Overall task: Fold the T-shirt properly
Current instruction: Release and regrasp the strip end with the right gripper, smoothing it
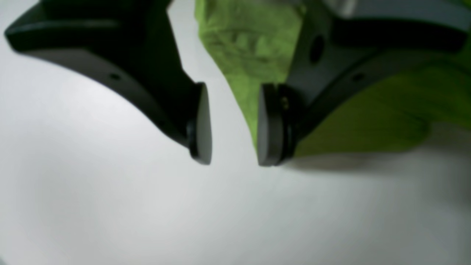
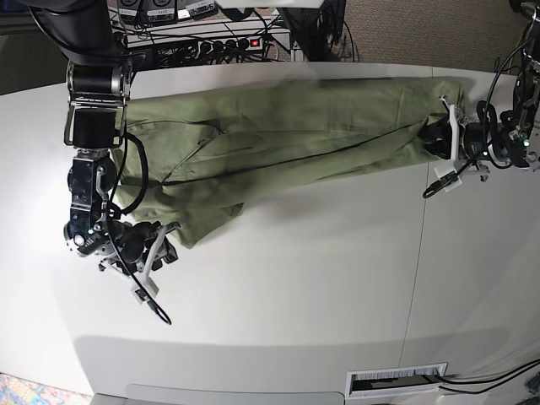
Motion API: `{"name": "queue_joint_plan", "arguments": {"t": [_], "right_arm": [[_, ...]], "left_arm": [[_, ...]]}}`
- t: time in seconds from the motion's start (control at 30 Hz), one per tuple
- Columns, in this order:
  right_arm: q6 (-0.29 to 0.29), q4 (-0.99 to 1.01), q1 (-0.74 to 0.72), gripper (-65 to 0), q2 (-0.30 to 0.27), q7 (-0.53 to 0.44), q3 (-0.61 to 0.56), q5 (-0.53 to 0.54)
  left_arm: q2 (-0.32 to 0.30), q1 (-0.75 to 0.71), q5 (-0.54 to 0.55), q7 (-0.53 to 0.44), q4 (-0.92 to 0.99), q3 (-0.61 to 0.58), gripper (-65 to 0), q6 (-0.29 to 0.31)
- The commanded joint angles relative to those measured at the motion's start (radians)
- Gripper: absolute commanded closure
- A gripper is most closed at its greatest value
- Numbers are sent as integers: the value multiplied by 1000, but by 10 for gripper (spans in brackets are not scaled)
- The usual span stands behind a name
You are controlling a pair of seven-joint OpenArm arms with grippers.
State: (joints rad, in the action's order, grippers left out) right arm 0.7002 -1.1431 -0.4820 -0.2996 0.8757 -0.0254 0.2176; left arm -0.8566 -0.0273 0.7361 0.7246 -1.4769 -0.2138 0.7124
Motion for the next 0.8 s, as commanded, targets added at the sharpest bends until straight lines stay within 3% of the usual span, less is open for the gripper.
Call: {"name": "queue_joint_plan", "arguments": {"t": [0.0,0.43,0.6,0.67,0.77], "right_arm": [[-2,10,-30,-221,-11,-48,5,-10],[-2,222,-30,-221,-10,-234,5,-140],[-2,269,-30,-219,-8,-252,5,-140],[-2,268,-31,-172,-8,-226,5,-138],[-2,266,-32,-21,-8,-167,5,-92]], "left_arm": [[-19,0,-44,43,3,2,-181,-14],[-19,0,-44,41,3,2,-181,-14],[-19,0,-44,41,3,2,-181,-14],[-19,0,-43,40,3,2,-181,-14],[-19,0,-44,41,3,2,-181,-14]]}}
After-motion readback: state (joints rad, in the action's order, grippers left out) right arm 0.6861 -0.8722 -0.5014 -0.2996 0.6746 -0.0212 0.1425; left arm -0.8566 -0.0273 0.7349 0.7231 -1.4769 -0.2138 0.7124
